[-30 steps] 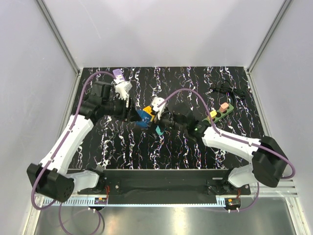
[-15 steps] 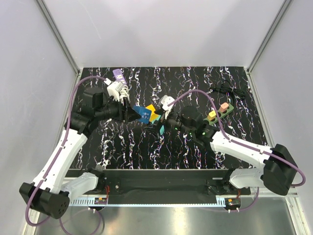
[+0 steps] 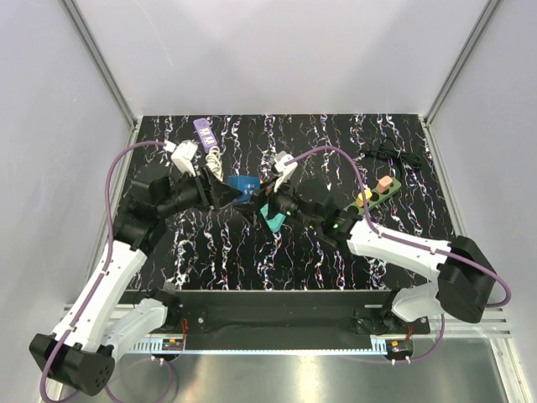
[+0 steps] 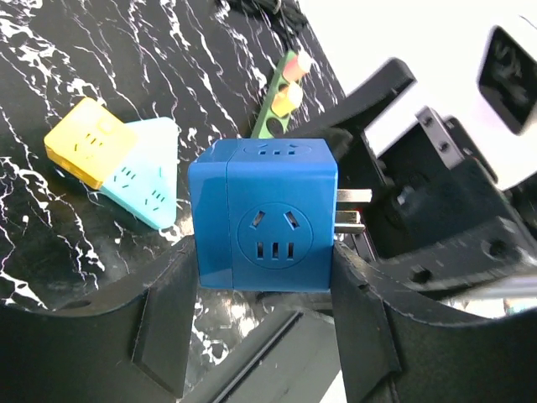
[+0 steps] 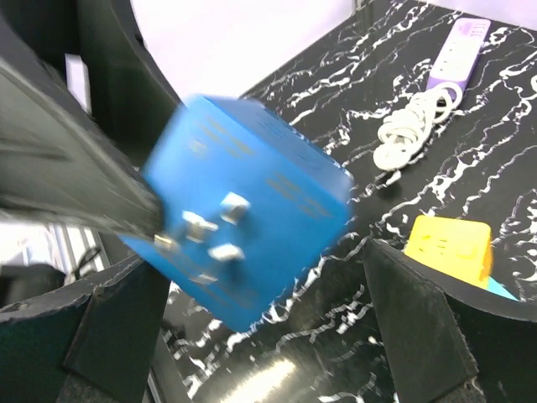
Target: Insert the plug
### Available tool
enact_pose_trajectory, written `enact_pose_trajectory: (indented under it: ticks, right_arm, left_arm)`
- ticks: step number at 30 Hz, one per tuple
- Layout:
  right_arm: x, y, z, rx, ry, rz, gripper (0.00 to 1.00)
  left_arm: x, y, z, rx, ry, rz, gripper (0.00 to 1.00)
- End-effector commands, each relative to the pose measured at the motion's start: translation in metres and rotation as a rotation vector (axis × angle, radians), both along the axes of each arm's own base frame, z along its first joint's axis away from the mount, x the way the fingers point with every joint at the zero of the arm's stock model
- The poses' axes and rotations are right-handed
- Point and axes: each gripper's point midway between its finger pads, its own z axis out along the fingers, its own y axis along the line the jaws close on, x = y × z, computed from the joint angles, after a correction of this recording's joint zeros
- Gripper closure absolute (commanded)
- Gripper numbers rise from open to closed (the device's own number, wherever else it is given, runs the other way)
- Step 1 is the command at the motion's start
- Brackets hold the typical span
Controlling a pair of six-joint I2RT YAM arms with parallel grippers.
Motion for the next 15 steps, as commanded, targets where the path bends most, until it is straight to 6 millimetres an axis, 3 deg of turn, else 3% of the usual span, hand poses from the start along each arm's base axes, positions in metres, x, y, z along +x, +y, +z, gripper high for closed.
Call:
enact_pose_trajectory:
  ticks: [1, 11, 14, 15]
  right_arm:
    - [0.012, 0.01, 0.049, 0.149, -0.034, -0.113, 0.0]
    - [0.032, 0.011, 0.063, 0.333, -0.068, -0.327, 0.01]
    - [0.034, 0.012, 0.073, 0.378, -0.122, -0.33, 0.1]
    - [0.035, 0.014, 0.074, 0.383, -0.132, -0.327, 0.19]
  left_arm:
    - [0.009, -0.003, 0.032, -0.129, -0.096, 0.059, 1.0]
    - [0.013, -0.001, 0.055, -0.358, -0.121, 0.147, 1.0]
    - [0.011, -0.006, 0.056, -0.39, -0.099, 0.134, 1.0]
    - [0.009, -0.008, 0.057, -0.411, -0.082, 0.126, 1.0]
